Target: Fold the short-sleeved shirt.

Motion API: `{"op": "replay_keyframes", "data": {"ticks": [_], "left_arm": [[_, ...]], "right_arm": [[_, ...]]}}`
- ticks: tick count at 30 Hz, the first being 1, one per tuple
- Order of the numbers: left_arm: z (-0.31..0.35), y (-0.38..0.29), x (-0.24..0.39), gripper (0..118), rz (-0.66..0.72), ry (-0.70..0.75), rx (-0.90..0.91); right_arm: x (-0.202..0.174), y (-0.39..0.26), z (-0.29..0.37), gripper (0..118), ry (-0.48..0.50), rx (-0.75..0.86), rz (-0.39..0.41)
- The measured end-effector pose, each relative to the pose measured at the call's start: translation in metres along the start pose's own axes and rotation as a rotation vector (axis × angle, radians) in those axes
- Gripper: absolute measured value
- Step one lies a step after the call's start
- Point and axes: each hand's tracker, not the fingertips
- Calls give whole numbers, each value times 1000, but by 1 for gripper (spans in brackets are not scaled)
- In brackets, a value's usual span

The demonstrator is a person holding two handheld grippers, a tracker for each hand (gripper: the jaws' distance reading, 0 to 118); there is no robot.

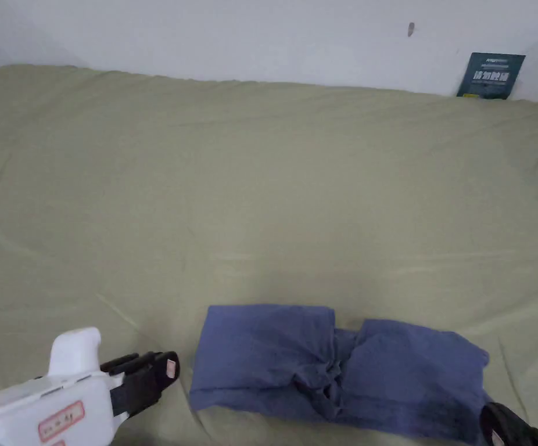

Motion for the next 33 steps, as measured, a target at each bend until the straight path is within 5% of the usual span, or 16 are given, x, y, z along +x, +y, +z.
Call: {"op": "replay_keyframes", "data": {"ticks": [1, 2, 5, 7, 9, 10, 16, 18, 19, 20, 21, 22, 24, 29, 33], "left_arm": [[-11, 3, -13, 15, 174, -47, -81], [-21, 5, -21, 15, 179, -81, -96], [-32, 12, -14, 15, -64, 36, -55], [-43, 20, -26, 24, -70, -5, -46], [-57, 25, -45, 102, 20, -58, -45], [-63, 27, -56, 113, 56, -89, -63], [-127, 28, -91, 113, 412, -505, -113], [-152, 29, -77, 111, 430, -544, -174], [-162, 30, -69, 99, 398, -532, -208], [-169, 35, -60, 40, 347, -463, -232], [-173, 37, -56, 8, 331, -322, -246], [-179, 35, -55, 8, 287, -143, -280], [-172, 36, -61, 8, 355, -291, -223], [-106, 61, -52, 7, 198, -112, -130], [-41, 91, -47, 7, -2, 215, -21]], "right_arm": [[-2, 0, 0, 0, 4, -7, -2], [-4, 1, 1, 0, 4, -13, -2], [-9, 2, -1, 0, -15, -26, 19], [-9, 3, -3, 0, -19, -31, 11], [-8, 3, -9, 0, -24, -46, 6], [-8, 3, -12, 0, -28, -52, 9], [-9, 9, -25, 0, -24, -81, 35], [-7, 10, -31, 0, -23, -88, 29], [-7, 10, -34, 0, -23, -98, 24], [-7, 10, -38, 0, -26, -104, 24], [-6, 10, -40, 0, -30, -108, 26], [-6, 11, -40, 0, -31, -107, 26], [-5, 13, -39, 0, -25, -95, 22], [-1, 15, -36, 0, -21, -79, 38], [3, 12, -32, 0, -11, -54, 11]]}}
